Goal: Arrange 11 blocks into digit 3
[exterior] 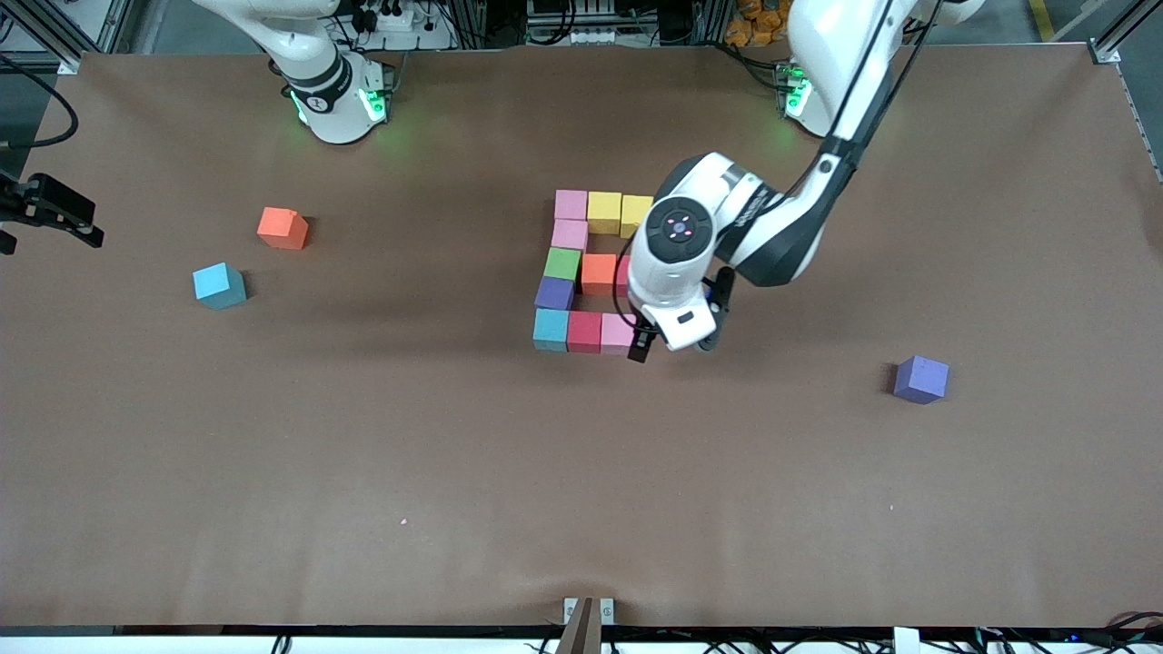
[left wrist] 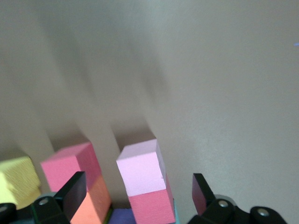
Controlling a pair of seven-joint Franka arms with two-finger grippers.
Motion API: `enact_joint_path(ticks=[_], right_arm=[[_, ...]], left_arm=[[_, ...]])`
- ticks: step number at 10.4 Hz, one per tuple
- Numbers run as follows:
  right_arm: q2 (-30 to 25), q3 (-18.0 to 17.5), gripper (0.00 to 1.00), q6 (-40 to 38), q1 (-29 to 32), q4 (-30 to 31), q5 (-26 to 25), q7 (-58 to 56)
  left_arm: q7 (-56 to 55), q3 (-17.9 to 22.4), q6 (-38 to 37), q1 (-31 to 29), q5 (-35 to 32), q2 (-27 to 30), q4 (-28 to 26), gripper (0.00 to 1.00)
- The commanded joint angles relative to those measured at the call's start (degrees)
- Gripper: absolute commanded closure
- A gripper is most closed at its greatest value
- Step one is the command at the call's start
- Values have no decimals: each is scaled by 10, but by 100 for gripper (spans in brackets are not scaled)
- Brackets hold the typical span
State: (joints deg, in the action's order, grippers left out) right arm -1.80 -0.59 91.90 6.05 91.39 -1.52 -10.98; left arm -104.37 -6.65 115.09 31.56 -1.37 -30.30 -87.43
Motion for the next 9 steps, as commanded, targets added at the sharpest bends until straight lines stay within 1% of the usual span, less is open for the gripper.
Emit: enact_joint_path(ticks=[1, 4, 6, 7, 9], right_arm=[[-3, 0, 0, -5, -2, -4, 3, -1], [-5, 0, 0, -14, -3, -4, 3, -2], [-6, 0, 0, -14, -3, -7, 10, -1], [-5, 1, 0, -11, -3, -11, 32, -2], [-5, 3, 0, -11, 0, -12, 35, -2]], left_arm=[[134, 1, -71, -29, -30, 68, -20, 0], [319, -1, -151, -84, -30, 148, -24, 0], [481, 0, -205, -125, -25, 199, -24, 0], [526, -1, -226, -150, -25, 219, -21, 0], [622, 0, -264, -185, -26, 256, -18, 0]])
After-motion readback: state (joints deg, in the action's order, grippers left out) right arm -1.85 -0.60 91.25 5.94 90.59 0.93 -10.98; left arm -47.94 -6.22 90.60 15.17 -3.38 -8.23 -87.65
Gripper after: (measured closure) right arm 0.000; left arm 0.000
